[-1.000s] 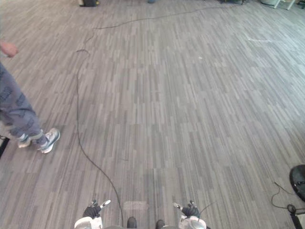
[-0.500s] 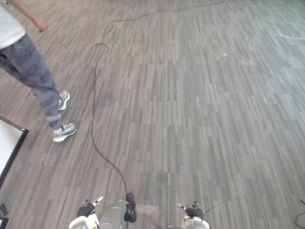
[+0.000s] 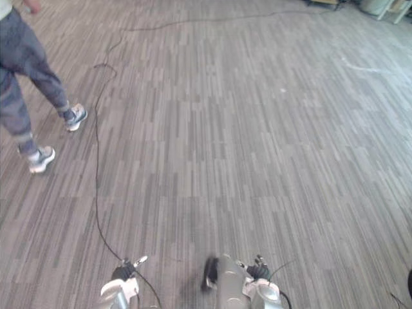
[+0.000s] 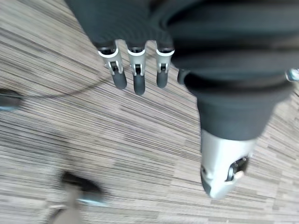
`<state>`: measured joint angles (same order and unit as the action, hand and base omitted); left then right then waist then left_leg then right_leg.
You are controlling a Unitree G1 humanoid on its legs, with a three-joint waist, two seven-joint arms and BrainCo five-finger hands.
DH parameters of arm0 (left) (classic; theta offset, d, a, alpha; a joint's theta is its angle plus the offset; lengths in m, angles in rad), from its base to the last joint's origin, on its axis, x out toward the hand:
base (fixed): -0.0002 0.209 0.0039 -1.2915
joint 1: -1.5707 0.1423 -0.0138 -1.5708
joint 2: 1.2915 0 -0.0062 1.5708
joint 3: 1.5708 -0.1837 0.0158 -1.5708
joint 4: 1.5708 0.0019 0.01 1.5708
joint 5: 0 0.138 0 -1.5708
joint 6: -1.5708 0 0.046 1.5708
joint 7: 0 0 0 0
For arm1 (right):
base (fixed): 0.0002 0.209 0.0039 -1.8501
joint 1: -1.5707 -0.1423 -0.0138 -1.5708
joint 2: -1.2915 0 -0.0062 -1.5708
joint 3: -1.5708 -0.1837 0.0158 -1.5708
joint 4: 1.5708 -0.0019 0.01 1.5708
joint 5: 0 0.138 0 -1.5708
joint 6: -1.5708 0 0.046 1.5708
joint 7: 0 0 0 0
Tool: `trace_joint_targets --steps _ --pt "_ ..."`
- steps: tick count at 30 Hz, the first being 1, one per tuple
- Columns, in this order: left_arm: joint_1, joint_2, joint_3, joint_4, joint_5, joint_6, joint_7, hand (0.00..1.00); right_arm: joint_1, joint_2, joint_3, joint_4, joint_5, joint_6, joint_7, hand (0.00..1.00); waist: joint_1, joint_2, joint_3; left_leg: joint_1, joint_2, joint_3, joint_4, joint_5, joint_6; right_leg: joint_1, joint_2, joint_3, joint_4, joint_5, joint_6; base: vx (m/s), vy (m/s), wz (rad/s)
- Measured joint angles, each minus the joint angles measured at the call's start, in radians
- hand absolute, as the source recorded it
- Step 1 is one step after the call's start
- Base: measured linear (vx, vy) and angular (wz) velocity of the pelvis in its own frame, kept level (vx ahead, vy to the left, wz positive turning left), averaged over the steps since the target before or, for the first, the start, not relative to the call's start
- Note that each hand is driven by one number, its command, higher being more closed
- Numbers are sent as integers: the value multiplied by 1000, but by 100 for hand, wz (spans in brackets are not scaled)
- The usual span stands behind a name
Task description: Pick up cushions and gather them together orderly.
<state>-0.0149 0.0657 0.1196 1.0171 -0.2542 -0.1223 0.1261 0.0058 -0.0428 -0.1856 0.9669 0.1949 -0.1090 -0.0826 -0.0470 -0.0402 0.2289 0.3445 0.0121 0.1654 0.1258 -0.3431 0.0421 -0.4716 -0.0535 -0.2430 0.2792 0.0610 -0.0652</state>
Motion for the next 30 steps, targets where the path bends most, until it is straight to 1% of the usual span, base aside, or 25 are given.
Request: trace_joint_targets --steps 1,2,3,4,5,6,7,9,11,13,14,15,16,17,18,19,21,22,24,25,26,27,28,29,30 --pt "-6 -16 7 16 5 1 0 0 -6 -9 -9 -1 -1 -1 1 0 -9 27 3 20 26 -34 16 3 -8 -3 13 -3 64 21 -34 695 -173 33" --pt "-2 -42 21 17 24 1 -4 0 -20 -23 -19 -3 -6 -2 1 0 -1 70 7 3 66 -47 89 42 -75 -2 32 -20 124 -52 -43 825 -207 7" --pt "0 -46 27 15 28 1 -3 0 -24 -20 -27 -13 -9 -1 2 0 3 84 15 -35 79 -52 200 92 -118 13 42 -24 152 -103 -39 834 -212 -6" --pt "2 -65 63 15 32 4 -4 0 -21 -14 -25 -38 -22 1 1 0 -3 103 28 -139 107 -67 464 243 -163 73 61 -20 155 -164 -40 718 -178 -13" --pt "18 -75 78 12 33 4 -3 0 -15 -10 -15 -49 -31 2 0 0 3 110 33 -201 130 -72 610 333 -214 119 74 -7 139 -187 -47 739 -109 -24" --pt "31 -86 100 -6 34 3 -6 0 -13 -11 -5 -54 -36 2 1 0 13 115 41 -276 167 -46 793 292 -213 188 100 10 115 -221 -55 757 -56 -38" --pt "38 -85 112 -39 34 1 -13 0 -8 -2 -2 -55 -36 3 0 0 25 106 51 -342 202 -7 927 222 -170 276 115 29 92 -260 -70 749 -43 -40" --pt "47 -69 114 -89 33 -3 -23 0 13 25 22 -55 -35 4 -1 0 63 64 49 -469 211 51 975 120 -121 429 113 82 30 -320 -65 690 -35 -50" --pt "57 -57 113 -119 17 -15 -24 0 13 43 37 -49 -35 5 -1 0 82 39 37 -609 203 91 868 71 -97 528 98 131 -36 -344 -51 688 26 -71" --pt "59 -51 117 -122 14 -21 -22 0 0 66 32 -38 -34 5 -1 0 106 24 35 -697 142 90 488 95 -96 636 51 197 -106 -362 -14 860 174 -91" --pt "67 -51 117 -120 14 -20 -21 0 -7 67 31 -27 -33 5 -1 0 111 26 34 -705 115 61 317 148 -103 669 33 221 -127 -370 -2 792 251 -99" --pt "79 -52 117 -119 5 -22 -18 0 -8 59 31 -5 -32 4 -1 0 116 33 27 -718 89 -5 182 298 -132 697 14 266 -149 -375 7 781 336 -116" --pt "82 -54 108 -109 6 -23 -14 0 -8 60 33 4 -32 8 -2 0 127 34 4 -710 66 -29 167 373 -101 698 -2 311 -139 -373 11 786 376 -88" --pt "74 -40 100 -97 11 -22 -14 0 -5 77 37 0 -32 10 0 0 117 7 -16 -708 41 -6 161 340 -99 676 -38 316 -106 -349 26 791 391 -69" --pt "75 -36 100 -99 9 -23 -14 0 -5 90 33 -4 -37 10 2 0 113 -5 -26 -702 41 26 207 301 -46 623 -61 346 -3 -320 64 637 314 -38" --pt "75 -33 100 -103 3 -23 -12 0 4 93 32 -12 -37 10 2 0 115 -12 -28 -686 39 45 238 266 -38 604 -69 362 67 -304 92 740 347 -70" --pt "80 -22 88 -93 -26 -19 5 0 19 94 46 -30 -38 10 3 0 115 -31 -21 -541 21 109 262 172 -2 498 -103 372 462 -205 202 785 335 -101" --pt "83 -20 68 -80 -27 -18 5 0 29 91 64 -54 -38 7 5 0 102 -19 -13 -436 24 135 255 139 1 405 -104 335 709 -188 221 518 207 -116" --pt "72 -24 43 -64 -21 -16 5 0 48 86 76 -101 -39 3 8 0 98 -5 -11 -308 31 177 202 128 3 300 -117 233 846 -221 164 461 177 -112" --pt "62 -35 40 -63 -20 -14 5 0 58 84 75 -129 -40 3 8 0 92 17 -15 -236 38 198 149 115 -3 222 -121 145 865 -248 125 469 162 -101" --pt "49 -40 40 -61 -12 -14 5 0 55 85 73 -137 -40 0 8 0 83 18 -17 -181 41 213 104 99 -20 162 -123 67 843 -275 119 588 170 -71" --pt "33 -39 38 -52 -4 -14 4 0 50 87 72 -143 -39 -1 11 0 73 11 -14 -144 40 216 75 90 -32 130 -126 8 798 -295 116 521 88 -32" --pt "11 -39 31 -33 1 -9 1 0 34 84 68 -136 -40 -2 20 0 50 -4 -4 -93 40 236 43 89 -34 115 -140 -98 669 -316 85 524 57 -8" --pt "3 -39 18 -22 10 -3 -1 0 28 80 67 -123 -40 -1 23 0 43 -6 -4 -72 44 240 32 89 -34 109 -139 -155 576 -315 74 538 -2 -4" --pt "-5 -40 -2 -9 22 3 -7 0 24 73 64 -114 -41 -2 23 0 38 -6 -4 -42 46 241 15 89 -34 102 -118 -232 373 -278 58 547 -47 -4"
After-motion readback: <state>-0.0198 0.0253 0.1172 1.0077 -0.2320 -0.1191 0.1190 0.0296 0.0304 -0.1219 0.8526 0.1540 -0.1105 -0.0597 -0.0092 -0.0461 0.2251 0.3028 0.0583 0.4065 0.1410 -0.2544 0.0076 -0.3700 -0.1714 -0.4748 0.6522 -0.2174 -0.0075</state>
